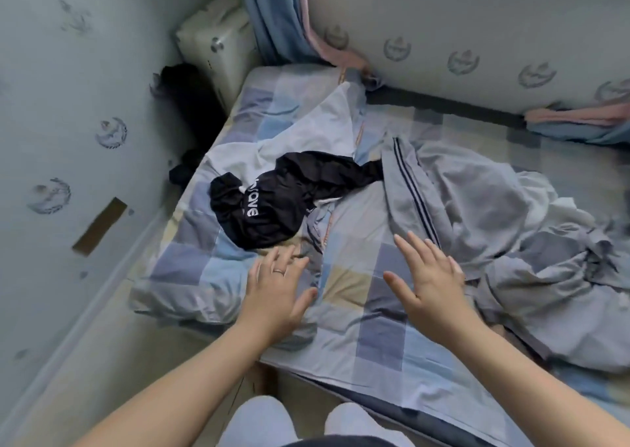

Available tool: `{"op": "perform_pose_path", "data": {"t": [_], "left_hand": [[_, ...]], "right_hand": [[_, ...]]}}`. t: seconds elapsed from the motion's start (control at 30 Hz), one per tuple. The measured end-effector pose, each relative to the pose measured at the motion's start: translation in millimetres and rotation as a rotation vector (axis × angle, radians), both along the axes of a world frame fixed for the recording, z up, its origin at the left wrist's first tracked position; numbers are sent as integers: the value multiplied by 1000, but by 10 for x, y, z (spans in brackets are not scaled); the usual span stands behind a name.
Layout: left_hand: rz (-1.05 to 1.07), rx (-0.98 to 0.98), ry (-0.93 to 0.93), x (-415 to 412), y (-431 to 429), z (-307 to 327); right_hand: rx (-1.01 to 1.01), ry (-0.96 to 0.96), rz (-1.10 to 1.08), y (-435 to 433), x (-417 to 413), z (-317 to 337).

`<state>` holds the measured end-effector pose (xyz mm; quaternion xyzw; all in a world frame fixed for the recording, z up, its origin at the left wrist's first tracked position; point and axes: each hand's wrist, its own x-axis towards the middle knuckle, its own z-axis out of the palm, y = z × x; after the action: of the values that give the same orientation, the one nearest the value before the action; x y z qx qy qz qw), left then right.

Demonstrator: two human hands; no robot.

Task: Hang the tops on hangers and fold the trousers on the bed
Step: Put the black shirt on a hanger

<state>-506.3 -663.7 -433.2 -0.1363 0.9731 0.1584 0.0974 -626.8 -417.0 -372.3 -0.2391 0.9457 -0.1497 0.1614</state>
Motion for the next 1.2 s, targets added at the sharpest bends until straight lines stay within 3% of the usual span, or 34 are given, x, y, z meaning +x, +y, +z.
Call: {"op": "perform_pose_path", "data": {"t": [0.37, 0.63, 0.77, 0.87, 0.97, 1.07, 1.2], "left_hand": [[136, 96, -193, -442, -1943, -944], [285, 211, -276, -996, -3119, -2337], [440, 355, -311, -1230, -3476, -3192], [741, 607, -160, -1425, -3687, -3721], [1012, 732, 3, -1701, -3819, -4038], [1061, 828, -12, -1824, -3795, -4184], [957, 810, -166, -1641, -3610, -4174]], "right_hand": [[82, -180, -70, -2010, -505, -1013], [147, -212, 35, -3408, -1211, -2451], [223, -292, 114, -3875, -1412, -3358], [285, -348, 180, -4143, -1466, -3963], [296, -408, 195, -4335, -1405, -4451], [331, -420, 178, -4378, -1289, -4725], [288, -335, 87, -4321, -1160, -4890]]}}
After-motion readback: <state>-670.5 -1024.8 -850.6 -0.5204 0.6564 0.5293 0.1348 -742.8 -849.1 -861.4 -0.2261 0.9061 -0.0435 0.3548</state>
